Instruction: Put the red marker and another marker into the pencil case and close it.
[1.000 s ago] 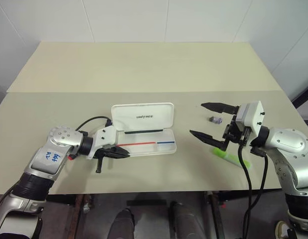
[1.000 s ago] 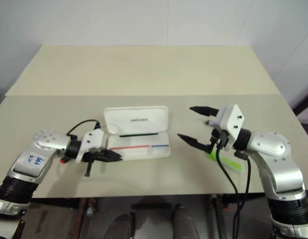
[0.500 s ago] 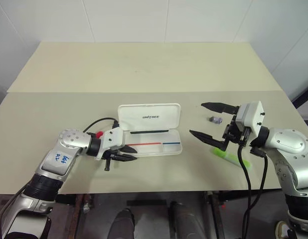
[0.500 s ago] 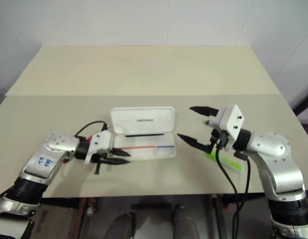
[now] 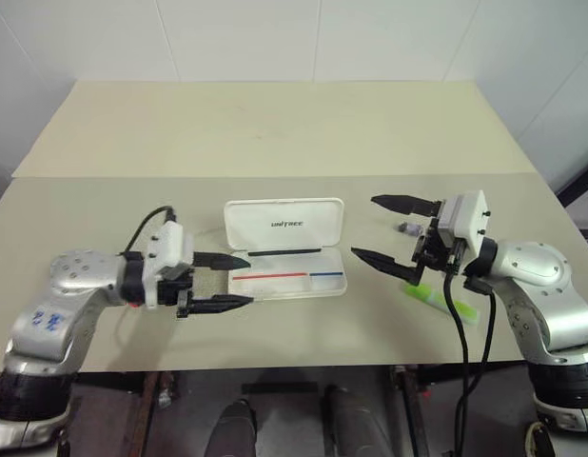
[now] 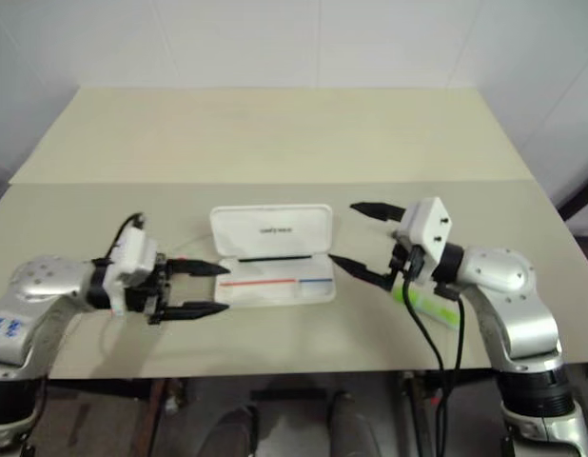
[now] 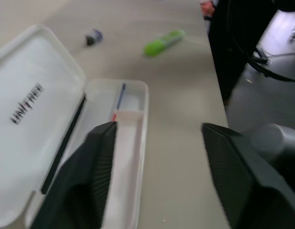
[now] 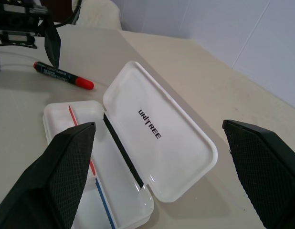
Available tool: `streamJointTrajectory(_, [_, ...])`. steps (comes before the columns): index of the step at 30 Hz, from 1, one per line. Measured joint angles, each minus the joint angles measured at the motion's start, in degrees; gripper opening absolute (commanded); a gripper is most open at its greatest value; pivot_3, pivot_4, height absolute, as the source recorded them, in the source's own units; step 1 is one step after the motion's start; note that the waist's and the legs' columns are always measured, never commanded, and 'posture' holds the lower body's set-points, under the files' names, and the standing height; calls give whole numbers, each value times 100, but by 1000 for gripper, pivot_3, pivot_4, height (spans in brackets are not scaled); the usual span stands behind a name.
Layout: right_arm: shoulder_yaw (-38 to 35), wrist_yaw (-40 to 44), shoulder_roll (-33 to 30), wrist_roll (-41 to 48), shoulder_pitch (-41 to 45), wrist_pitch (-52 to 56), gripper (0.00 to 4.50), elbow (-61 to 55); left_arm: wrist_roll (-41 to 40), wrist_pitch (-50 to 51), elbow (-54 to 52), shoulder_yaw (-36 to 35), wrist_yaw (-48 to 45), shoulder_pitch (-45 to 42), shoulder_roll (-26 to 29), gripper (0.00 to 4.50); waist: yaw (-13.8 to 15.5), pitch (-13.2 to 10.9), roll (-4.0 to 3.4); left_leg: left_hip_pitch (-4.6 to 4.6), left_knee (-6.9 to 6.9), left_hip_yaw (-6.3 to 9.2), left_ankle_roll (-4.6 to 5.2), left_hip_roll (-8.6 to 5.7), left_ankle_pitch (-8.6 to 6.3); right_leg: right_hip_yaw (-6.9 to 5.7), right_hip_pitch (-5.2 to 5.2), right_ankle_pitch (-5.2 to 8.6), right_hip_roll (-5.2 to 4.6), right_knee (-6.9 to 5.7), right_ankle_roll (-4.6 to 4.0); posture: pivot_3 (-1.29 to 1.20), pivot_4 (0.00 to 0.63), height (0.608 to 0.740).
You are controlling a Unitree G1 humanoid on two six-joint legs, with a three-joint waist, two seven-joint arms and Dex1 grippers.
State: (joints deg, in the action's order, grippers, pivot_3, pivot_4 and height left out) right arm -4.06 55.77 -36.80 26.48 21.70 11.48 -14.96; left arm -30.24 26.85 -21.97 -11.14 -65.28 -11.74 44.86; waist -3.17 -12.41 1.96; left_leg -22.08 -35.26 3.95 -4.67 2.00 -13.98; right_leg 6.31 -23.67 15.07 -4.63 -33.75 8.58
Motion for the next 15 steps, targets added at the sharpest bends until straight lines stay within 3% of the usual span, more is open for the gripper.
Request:
streamJointTrajectory(2, [69, 48, 70, -1, 70, -36, 4500, 108, -35, 5, -82, -411, 339, 399, -90, 4476, -19, 0, 0, 3, 0, 0, 0, 1, 0, 0, 0, 2, 0, -1, -5, 0, 150, 740])
streamJointTrajectory(6, [155, 137, 146, -4, 136, -51, 4500, 255, -62, -42, -86, -1127, 956, 1004, -350, 4476, -11, 0, 1, 3, -2, 0, 0, 1, 0, -1, 0, 5, 0, 1, -10, 0, 150, 740])
streamJointTrajectory(15, [177, 233, 210, -6, 241, -142, 4500, 382, 147, -716, 596, -1839, 1416, 1689, -493, 4476, -3, 1, 1, 0, -3, -2, -1, 1, 1, -1, 2, 6, 0, 18, -13, 0, 150, 740])
